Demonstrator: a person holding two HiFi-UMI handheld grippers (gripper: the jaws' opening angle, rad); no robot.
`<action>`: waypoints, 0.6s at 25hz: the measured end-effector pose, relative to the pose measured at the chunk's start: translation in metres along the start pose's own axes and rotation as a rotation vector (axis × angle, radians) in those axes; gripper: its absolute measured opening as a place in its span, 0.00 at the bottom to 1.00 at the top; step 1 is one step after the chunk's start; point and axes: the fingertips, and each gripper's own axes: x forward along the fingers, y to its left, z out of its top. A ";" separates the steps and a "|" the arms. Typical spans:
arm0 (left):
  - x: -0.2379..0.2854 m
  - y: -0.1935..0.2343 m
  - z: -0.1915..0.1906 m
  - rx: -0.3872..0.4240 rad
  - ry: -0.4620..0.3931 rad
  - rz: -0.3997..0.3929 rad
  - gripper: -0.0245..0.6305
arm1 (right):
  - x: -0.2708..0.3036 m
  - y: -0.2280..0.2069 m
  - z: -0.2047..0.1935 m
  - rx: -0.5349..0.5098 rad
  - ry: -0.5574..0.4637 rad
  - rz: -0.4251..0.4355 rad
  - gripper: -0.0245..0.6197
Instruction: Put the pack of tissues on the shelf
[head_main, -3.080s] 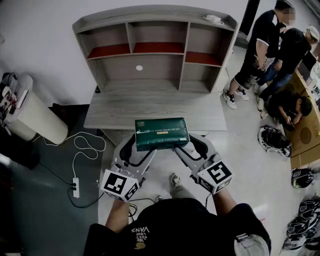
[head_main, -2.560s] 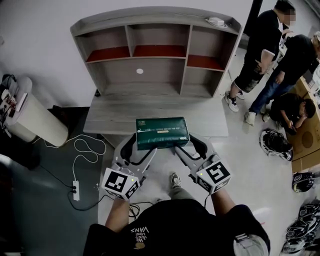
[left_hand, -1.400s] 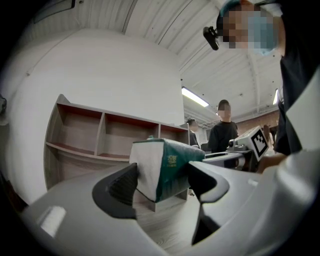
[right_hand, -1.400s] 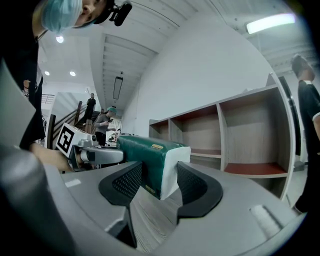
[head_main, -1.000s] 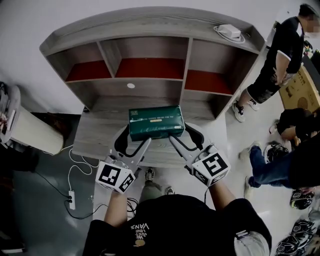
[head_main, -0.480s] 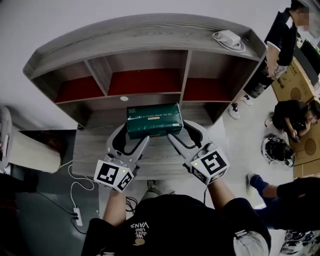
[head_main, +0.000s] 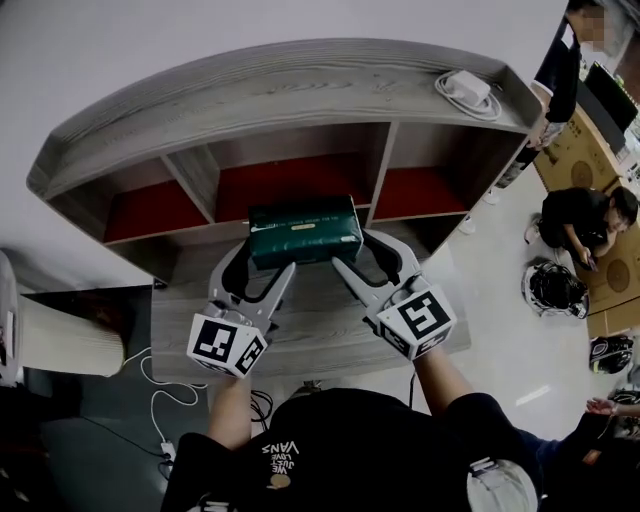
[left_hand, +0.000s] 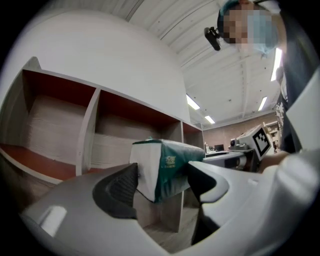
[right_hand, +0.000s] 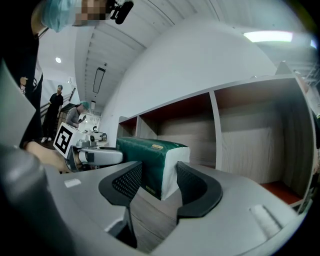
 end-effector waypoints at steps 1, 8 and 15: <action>0.003 0.004 -0.001 0.000 -0.001 -0.005 0.59 | 0.005 -0.002 0.002 -0.007 -0.007 -0.007 0.36; 0.021 0.027 -0.004 0.016 0.005 -0.027 0.58 | 0.029 -0.012 0.000 -0.026 0.017 -0.046 0.36; 0.035 0.043 -0.012 0.019 0.020 -0.028 0.58 | 0.047 -0.023 -0.003 -0.052 0.020 -0.082 0.36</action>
